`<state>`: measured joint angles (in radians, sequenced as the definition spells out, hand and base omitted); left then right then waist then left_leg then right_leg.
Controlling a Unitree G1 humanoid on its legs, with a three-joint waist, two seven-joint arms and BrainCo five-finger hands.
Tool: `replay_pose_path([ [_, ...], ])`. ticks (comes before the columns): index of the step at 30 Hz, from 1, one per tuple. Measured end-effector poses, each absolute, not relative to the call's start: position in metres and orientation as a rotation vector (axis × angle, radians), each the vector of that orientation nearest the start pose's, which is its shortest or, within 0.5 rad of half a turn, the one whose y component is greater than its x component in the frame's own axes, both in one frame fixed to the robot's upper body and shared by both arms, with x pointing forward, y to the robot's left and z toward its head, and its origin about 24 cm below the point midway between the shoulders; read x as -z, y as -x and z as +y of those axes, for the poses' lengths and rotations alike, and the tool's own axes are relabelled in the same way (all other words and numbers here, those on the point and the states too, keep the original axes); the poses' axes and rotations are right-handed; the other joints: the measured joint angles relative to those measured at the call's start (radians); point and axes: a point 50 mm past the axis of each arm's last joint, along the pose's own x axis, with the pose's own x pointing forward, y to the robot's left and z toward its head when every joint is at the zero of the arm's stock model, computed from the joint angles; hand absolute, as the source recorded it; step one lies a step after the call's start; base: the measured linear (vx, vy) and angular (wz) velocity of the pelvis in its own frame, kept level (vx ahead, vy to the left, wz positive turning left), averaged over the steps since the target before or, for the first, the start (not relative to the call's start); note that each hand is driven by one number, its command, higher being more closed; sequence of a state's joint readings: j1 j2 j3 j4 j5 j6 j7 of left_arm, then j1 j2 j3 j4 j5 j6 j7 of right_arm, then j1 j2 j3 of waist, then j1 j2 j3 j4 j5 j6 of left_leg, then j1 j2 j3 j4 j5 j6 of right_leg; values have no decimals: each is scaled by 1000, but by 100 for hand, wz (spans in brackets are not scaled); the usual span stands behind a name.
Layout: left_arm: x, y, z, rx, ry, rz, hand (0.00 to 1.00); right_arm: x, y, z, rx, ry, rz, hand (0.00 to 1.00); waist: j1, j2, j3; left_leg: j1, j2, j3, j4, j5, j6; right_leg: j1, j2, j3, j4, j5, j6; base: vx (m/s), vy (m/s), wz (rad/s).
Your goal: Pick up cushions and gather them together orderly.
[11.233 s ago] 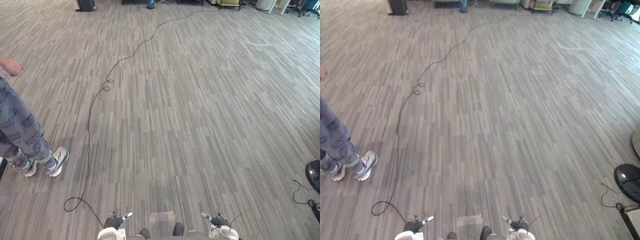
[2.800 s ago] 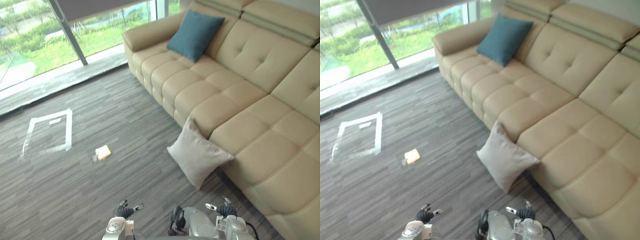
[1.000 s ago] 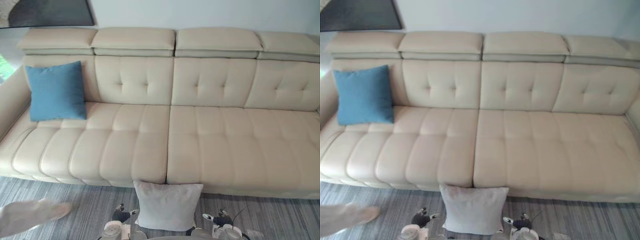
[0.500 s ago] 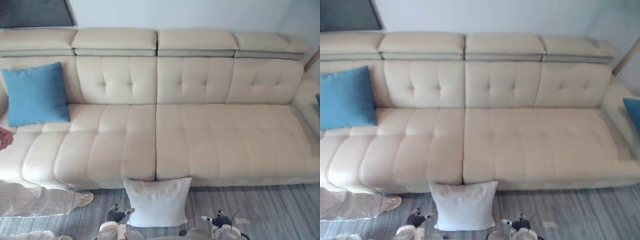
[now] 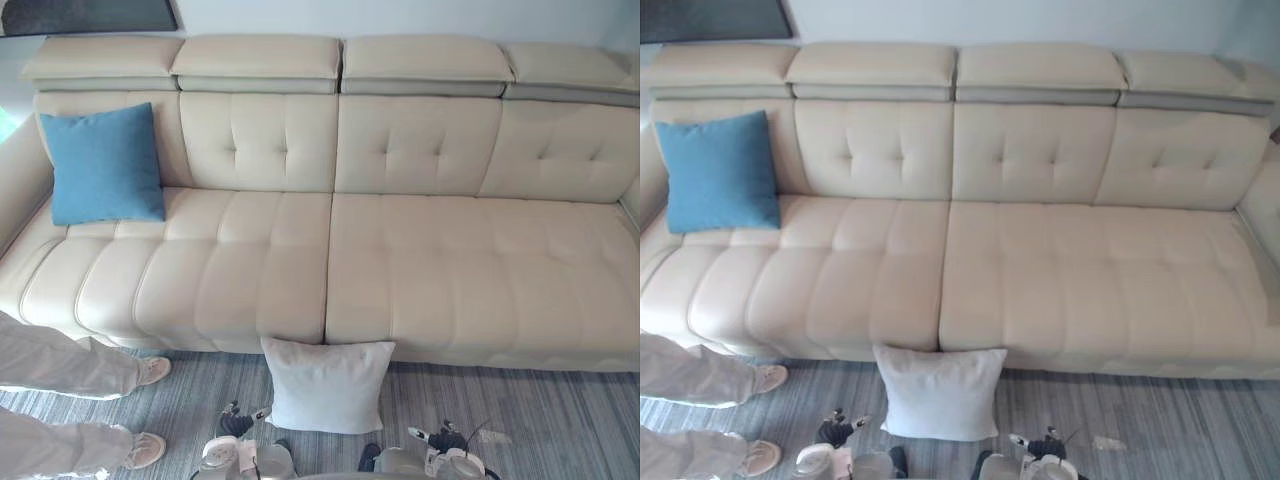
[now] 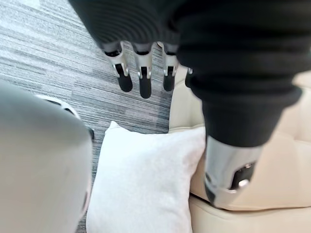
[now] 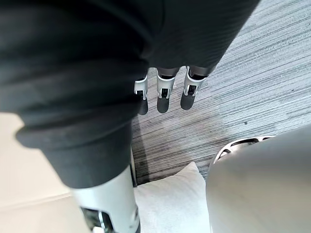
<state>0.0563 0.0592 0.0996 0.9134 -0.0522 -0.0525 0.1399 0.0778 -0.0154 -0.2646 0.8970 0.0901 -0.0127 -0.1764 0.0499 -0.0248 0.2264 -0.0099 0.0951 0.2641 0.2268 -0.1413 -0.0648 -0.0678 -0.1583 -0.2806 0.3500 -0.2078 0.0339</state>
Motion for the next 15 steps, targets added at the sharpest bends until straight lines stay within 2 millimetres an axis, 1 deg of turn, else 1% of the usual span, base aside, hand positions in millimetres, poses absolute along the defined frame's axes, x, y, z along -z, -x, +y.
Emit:
replay_pose_path([
  [1,137,-144,197,-304,-32,874,0,142,-125,-207,490,-111,921,0,-1,-6,24,-40,5,1,56,-21,4,-35,-7,5,45,-16,-1,-89,-22,-1],
  [3,130,-157,198,-314,-29,826,0,135,-139,-209,497,-127,866,0,-2,-10,52,-116,23,1,152,-54,7,-97,-11,7,110,-33,-7,-93,-31,-4],
  [4,125,-165,199,-320,-25,794,0,130,-149,-210,494,-126,832,0,-2,-13,69,-156,36,2,202,-72,9,-133,-11,10,145,-43,-12,-120,-27,-11],
  [6,107,-194,202,-338,-9,686,0,110,-181,-214,509,-140,706,0,-1,-27,129,-282,69,0,340,-118,12,-254,-15,21,261,-76,-24,-219,-34,-11],
  [7,101,-201,203,-344,-8,659,0,106,-187,-215,512,-144,682,0,-1,-31,141,-308,74,-1,365,-125,13,-278,-16,23,282,-86,-24,-212,-30,-11],
  [8,89,-216,207,-354,-8,596,0,96,-200,-218,511,-139,630,0,0,-36,173,-363,89,-2,418,-141,14,-333,-16,25,324,-99,-26,-155,-29,-11],
  [10,72,-235,213,-375,-2,512,0,82,-219,-220,515,-140,566,0,0,-43,204,-453,105,-4,474,-153,23,-421,-19,24,375,-106,-36,-146,-31,-12],
  [12,48,-261,218,-424,30,405,0,60,-245,-221,517,-155,465,0,-3,-46,246,-576,123,-15,536,-155,26,-541,-32,14,429,-104,-46,-113,-16,-11],
  [13,42,-267,219,-430,36,380,0,54,-252,-221,514,-157,441,0,-4,-46,261,-599,126,-18,549,-155,27,-560,-33,13,441,-103,-48,-73,-20,1],
  [14,28,-281,218,-442,59,328,0,37,-269,-220,508,-158,375,0,-6,-45,288,-658,130,-30,582,-155,27,-616,-39,10,481,-108,-61,-84,-46,14],
  [15,15,-292,217,-446,74,278,0,25,-281,-219,500,-154,328,0,-12,-47,302,-729,130,-41,621,-154,26,-683,-50,8,524,-114,-75,-88,-52,20],
])
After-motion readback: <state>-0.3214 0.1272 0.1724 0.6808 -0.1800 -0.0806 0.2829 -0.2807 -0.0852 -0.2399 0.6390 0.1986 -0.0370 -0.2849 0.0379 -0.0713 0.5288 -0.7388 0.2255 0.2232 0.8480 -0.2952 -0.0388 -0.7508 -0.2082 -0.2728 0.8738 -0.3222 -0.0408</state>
